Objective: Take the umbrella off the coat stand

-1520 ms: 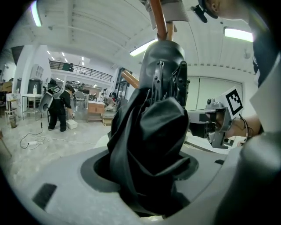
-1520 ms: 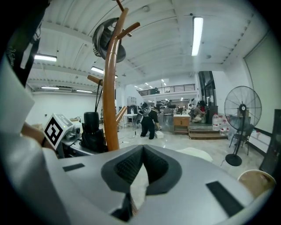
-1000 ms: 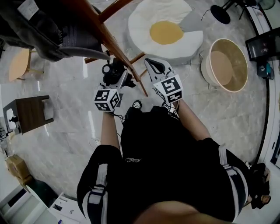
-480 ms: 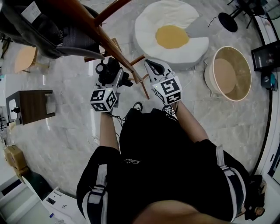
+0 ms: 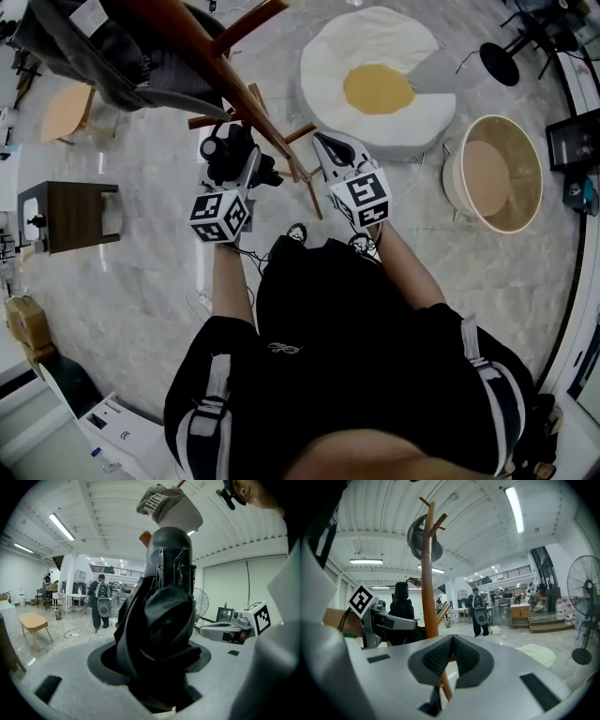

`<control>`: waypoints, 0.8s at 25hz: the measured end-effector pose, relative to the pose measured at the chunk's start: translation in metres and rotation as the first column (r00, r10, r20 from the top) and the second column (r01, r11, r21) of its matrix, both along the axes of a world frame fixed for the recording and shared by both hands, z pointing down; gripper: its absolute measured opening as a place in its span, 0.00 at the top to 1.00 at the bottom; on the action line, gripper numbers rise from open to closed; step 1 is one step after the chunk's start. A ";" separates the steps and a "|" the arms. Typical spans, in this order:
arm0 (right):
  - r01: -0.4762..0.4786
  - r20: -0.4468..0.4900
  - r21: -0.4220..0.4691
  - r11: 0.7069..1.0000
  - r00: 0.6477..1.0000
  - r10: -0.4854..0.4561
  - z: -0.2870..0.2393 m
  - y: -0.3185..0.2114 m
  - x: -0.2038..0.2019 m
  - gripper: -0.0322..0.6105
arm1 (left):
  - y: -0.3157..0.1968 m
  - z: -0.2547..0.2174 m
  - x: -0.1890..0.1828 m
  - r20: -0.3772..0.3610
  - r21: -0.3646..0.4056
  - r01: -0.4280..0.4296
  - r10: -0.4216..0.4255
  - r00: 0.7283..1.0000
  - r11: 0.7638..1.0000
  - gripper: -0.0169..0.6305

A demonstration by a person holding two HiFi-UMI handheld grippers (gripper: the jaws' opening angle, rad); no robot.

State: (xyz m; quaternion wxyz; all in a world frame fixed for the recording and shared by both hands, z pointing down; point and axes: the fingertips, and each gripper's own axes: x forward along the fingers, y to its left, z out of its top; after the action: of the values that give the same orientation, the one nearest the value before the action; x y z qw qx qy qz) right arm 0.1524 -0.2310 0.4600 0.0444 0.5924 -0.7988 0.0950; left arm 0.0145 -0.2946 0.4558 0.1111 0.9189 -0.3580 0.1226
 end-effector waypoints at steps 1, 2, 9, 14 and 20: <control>0.003 -0.001 0.001 1.000 1.000 -0.003 0.000 0.000 0.000 0.94 | 0.000 -0.001 -0.001 -0.001 0.003 0.006 -0.006 1.000 1.000 0.53; 0.005 -0.002 0.003 1.000 1.000 -0.005 -0.001 0.001 -0.001 0.94 | 0.000 -0.002 -0.002 -0.003 0.005 0.014 -0.014 1.000 1.000 0.53; 0.011 -0.004 0.005 1.000 1.000 -0.011 -0.001 0.007 -0.001 0.94 | -0.006 -0.016 -0.010 -0.019 0.030 0.072 -0.071 0.997 0.997 0.53; 0.010 -0.004 0.003 1.000 1.000 -0.010 -0.001 0.010 0.000 0.94 | -0.007 -0.024 -0.021 -0.021 0.036 0.106 -0.105 0.994 0.994 0.53; 0.012 0.011 0.001 1.000 1.000 -0.012 0.001 0.011 -0.002 0.94 | -0.009 -0.031 -0.030 -0.016 0.049 0.133 -0.132 0.991 0.990 0.53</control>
State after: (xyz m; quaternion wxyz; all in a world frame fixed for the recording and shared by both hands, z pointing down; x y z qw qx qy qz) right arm 0.1500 -0.2201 0.4609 0.0403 0.5869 -0.8027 0.0976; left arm -0.0151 -0.3032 0.4250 0.0983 0.8964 -0.4204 0.1002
